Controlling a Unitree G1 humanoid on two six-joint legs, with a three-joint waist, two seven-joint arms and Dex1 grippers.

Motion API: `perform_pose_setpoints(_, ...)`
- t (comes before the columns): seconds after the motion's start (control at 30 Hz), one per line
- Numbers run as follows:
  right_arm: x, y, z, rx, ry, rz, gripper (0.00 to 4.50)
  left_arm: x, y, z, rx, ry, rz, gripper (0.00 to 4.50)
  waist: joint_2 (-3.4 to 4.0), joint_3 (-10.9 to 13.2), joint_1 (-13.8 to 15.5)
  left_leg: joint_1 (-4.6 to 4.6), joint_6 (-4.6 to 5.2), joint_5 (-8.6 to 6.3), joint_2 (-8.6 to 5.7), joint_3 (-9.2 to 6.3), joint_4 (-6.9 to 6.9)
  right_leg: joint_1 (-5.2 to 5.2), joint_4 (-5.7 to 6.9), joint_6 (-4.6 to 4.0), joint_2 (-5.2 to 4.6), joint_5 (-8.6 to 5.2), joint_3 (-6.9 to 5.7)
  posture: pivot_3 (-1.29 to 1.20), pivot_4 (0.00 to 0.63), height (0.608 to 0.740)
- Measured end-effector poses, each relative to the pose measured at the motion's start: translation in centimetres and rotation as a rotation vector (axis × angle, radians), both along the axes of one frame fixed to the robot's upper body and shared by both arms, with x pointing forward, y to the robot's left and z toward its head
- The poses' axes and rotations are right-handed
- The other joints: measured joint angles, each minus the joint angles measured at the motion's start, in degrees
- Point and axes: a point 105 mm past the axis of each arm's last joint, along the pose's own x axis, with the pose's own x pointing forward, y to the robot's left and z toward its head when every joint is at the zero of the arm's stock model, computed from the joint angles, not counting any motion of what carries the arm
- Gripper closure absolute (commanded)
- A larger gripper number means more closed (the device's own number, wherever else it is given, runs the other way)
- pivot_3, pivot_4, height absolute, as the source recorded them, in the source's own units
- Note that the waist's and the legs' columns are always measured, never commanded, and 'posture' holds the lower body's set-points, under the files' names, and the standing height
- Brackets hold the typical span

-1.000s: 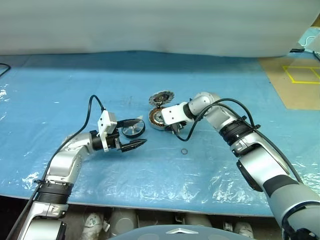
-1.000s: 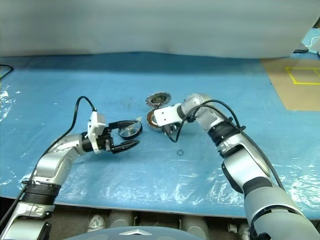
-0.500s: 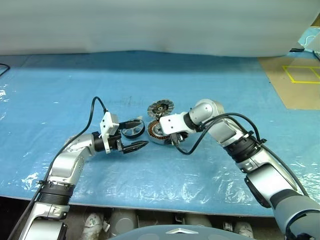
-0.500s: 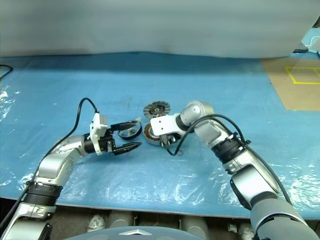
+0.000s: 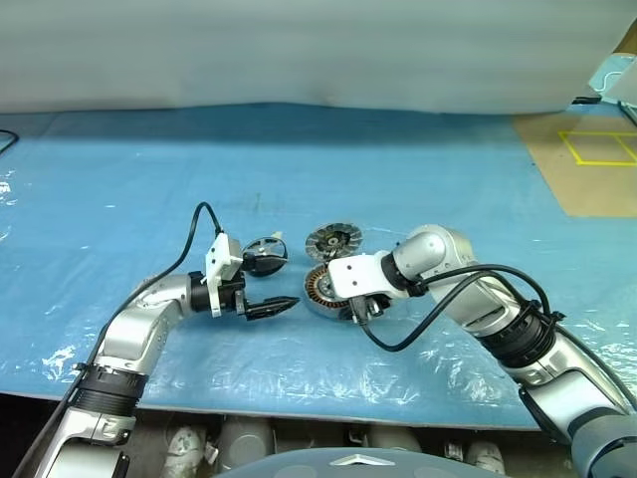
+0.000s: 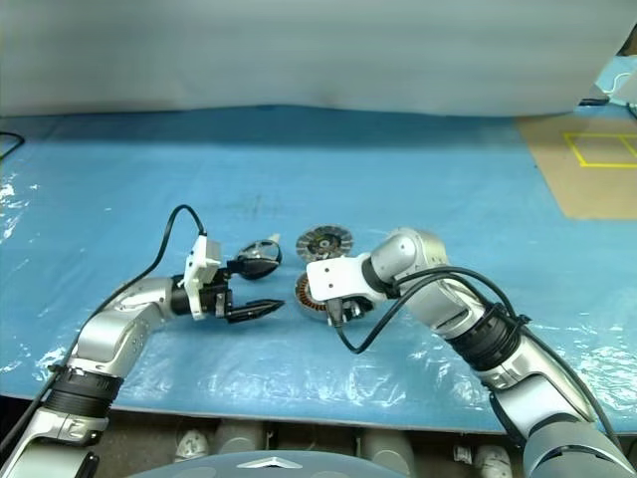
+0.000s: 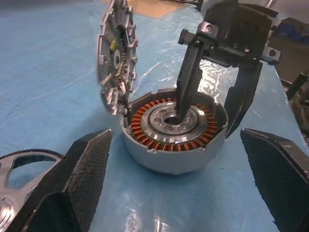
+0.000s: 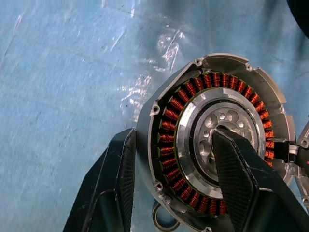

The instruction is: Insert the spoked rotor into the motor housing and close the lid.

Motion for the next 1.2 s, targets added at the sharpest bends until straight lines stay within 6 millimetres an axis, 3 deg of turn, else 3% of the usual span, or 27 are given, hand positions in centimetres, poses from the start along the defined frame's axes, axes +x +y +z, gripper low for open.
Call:
perform_pose_setpoints(0.17, -0.1, 2.0, -0.2, 0.017, 0.008, 0.000, 2.52, 0.4, -0.1, 0.4, 0.001, -0.010, -0.014, 0.00, 0.00, 0.0, -0.2, 0.02, -0.03, 0.01, -0.03, 0.02, -0.03, 0.00, -0.02, 0.00, -0.01, 0.00, 0.05, 0.00, 0.150, 0.740)
perform_pose_setpoints(0.4, 0.0, 2.4, -0.8, 0.010, -0.015, -0.013, 2.52, 0.4, 0.0, 0.2, 0.002, 0.000, -0.010, 0.00, -0.04, -0.1, -0.7, 0.39, -0.04, 0.01, -0.03, 0.03, -0.08, 0.29, 0.00, 0.01, -0.01, 0.00, 0.12, 0.00, 0.150, 0.740)
perform_pose_setpoints(0.63, 0.0, 3.1, -1.4, 0.030, 0.031, -0.046, 0.14, 0.5, 0.0, 0.1, -0.002, 0.001, 0.002, 0.00, -0.04, -0.1, -0.9, 0.77, -0.02, -0.01, -0.04, 0.04, -0.23, 0.56, -0.02, 0.03, -0.06, -0.01, 0.31, 0.00, 0.150, 0.740)
perform_pose_setpoints(0.67, 0.0, 3.1, -1.4, 0.031, 0.043, -0.046, 0.06, 0.5, 0.0, 0.1, -0.002, 0.001, 0.002, 0.00, -0.04, -0.1, -0.9, 0.77, -0.02, -0.01, -0.04, 0.05, -0.23, 0.55, -0.03, 0.03, -0.06, -0.01, 0.32, 0.00, 0.150, 0.740)
perform_pose_setpoints(0.83, -0.1, 2.7, -0.8, 0.035, 0.100, -0.053, 0.06, 0.5, -0.1, 0.1, -0.004, 0.001, 0.001, 0.00, -0.04, -0.1, -0.8, 0.54, -0.03, 0.00, -0.04, 0.07, -0.25, 0.34, -0.07, 0.02, -0.05, -0.01, 0.31, 0.00, 0.150, 0.740)
perform_pose_setpoints(1.0, 0.1, 0.6, 0.5, 0.069, 0.174, -0.100, 0.06, 0.8, 0.0, 0.0, -0.006, 0.005, 0.007, 0.00, -0.04, -0.1, 0.1, -0.01, -0.04, 0.02, -0.06, 0.07, -0.19, -0.08, -0.13, 0.03, -0.05, 0.00, 0.28, 0.00, 0.150, 0.740)
perform_pose_setpoints(1.2, -0.6, -0.6, 4.1, 0.224, 0.278, -0.137, 0.06, 1.1, -0.2, 0.5, -0.011, -0.013, 0.000, 0.00, -0.03, -0.1, 0.4, -0.04, -0.05, 0.02, -0.07, 0.07, -0.25, -0.15, -0.12, 0.01, 0.04, -0.01, 0.19, 0.00, 0.150, 0.740)
